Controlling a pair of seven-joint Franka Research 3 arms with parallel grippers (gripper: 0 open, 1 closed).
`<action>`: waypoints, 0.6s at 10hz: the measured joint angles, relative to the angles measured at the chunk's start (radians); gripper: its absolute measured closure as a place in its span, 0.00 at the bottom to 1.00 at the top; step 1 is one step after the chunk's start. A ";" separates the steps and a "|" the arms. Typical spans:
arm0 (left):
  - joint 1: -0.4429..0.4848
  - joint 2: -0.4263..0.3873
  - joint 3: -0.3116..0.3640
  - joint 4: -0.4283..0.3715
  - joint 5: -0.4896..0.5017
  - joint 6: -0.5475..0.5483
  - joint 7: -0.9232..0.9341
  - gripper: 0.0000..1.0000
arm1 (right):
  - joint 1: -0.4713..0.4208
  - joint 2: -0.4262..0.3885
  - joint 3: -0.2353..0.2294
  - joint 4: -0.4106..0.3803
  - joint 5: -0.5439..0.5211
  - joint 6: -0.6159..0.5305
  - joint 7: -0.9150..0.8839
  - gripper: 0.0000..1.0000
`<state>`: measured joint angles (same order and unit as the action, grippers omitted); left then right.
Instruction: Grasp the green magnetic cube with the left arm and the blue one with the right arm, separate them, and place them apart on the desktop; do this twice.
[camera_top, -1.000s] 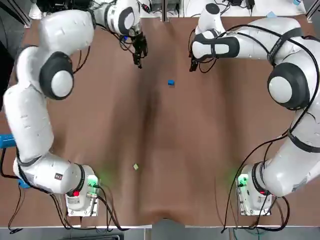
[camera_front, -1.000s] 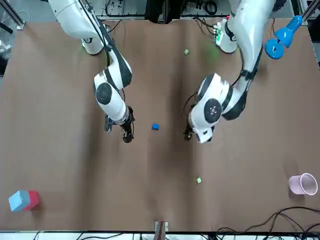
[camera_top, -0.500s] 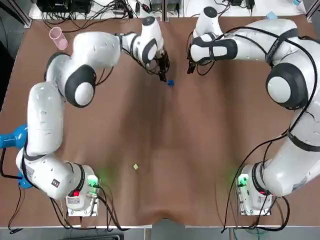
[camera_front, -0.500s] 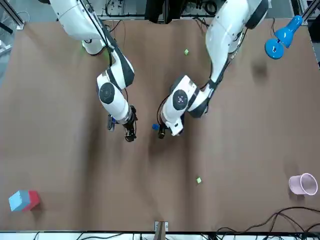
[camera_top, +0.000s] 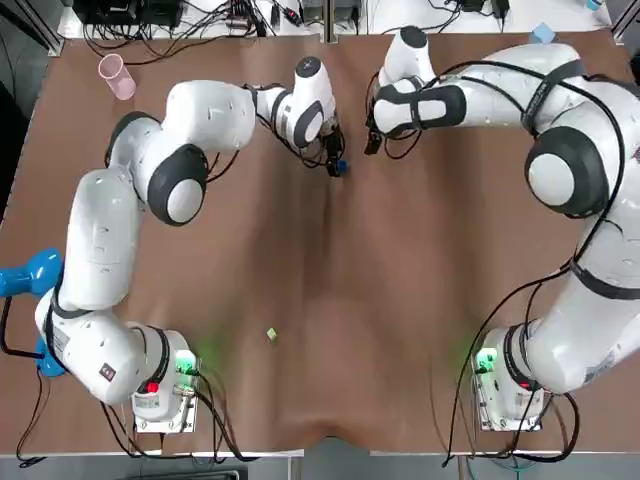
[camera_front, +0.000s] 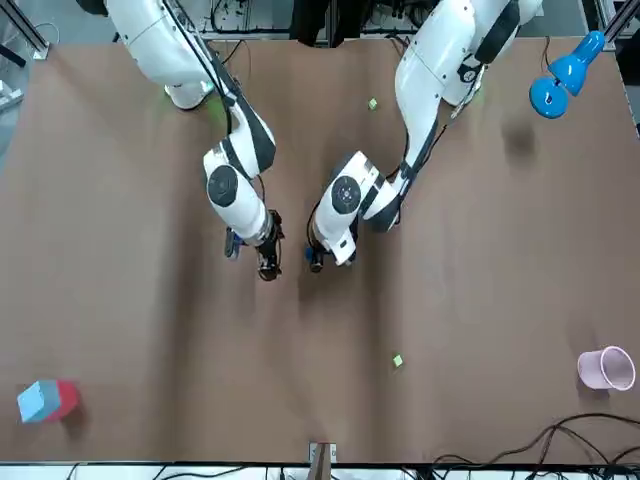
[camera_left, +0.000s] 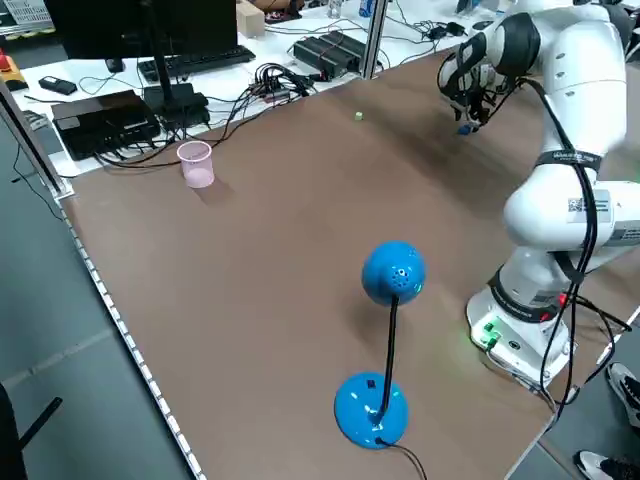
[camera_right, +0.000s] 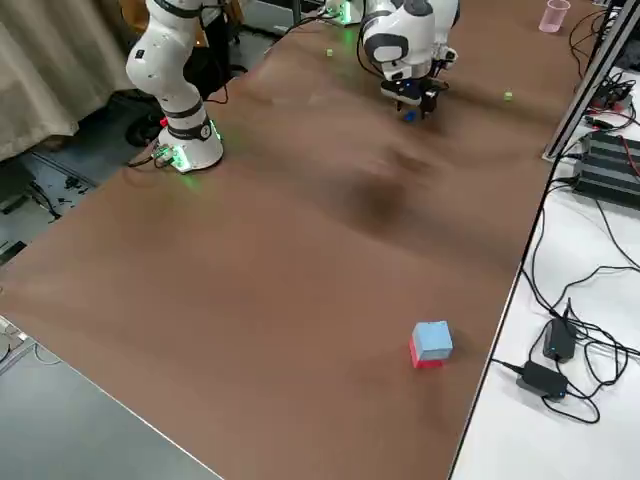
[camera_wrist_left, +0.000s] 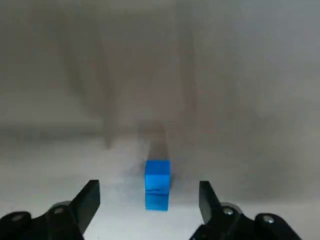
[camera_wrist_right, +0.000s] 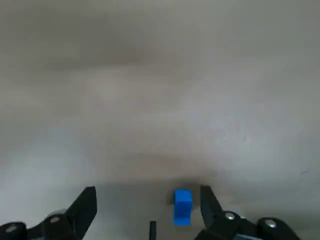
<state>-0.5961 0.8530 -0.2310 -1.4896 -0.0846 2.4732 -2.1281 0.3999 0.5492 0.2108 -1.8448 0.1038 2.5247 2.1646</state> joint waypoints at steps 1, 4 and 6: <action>-0.001 0.007 0.003 0.000 0.000 0.000 0.000 0.12 | 0.007 0.010 0.005 0.000 0.014 0.006 0.020 0.09; -0.033 0.025 0.039 0.000 0.000 0.001 0.000 0.17 | 0.035 0.043 0.013 0.007 0.073 0.061 0.045 0.09; -0.038 0.024 0.045 0.010 0.000 0.001 0.000 0.35 | 0.039 0.045 0.014 0.011 0.074 0.064 0.049 0.09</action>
<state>-0.6343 0.8775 -0.1858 -1.4795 -0.0846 2.4739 -2.1279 0.4386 0.5945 0.2247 -1.8338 0.1782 2.5886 2.2136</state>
